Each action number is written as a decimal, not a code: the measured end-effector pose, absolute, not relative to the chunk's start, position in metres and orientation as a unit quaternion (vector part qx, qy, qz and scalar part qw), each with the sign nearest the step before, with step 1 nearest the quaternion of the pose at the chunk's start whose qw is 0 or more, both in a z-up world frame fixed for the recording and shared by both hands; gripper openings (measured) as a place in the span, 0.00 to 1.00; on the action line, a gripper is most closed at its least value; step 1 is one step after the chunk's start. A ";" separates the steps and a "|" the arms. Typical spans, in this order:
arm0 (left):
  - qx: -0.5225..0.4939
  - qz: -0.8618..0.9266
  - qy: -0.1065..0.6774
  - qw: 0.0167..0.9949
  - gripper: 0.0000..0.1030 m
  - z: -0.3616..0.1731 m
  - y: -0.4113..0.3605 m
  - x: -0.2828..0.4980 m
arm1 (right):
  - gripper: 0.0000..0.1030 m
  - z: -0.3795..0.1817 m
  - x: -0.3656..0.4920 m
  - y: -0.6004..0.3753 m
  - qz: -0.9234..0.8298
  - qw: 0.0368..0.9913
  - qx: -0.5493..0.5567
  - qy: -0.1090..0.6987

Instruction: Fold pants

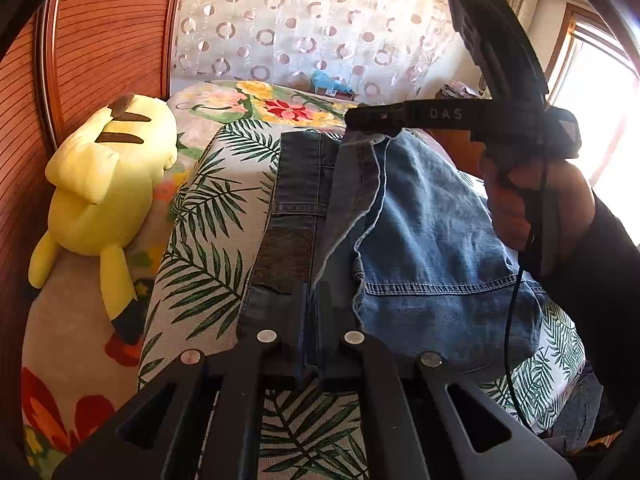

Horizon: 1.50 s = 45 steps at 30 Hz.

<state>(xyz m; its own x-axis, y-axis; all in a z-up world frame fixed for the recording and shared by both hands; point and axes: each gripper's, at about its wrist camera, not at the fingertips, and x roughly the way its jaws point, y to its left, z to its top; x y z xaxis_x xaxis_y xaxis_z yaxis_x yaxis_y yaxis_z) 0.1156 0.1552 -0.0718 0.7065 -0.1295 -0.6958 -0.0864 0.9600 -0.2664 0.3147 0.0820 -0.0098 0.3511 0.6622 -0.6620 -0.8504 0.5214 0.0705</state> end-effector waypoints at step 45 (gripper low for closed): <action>-0.093 0.027 0.346 0.933 0.26 -0.075 0.147 0.099 | 0.57 -0.094 0.160 -0.216 0.281 0.901 -0.021 0.330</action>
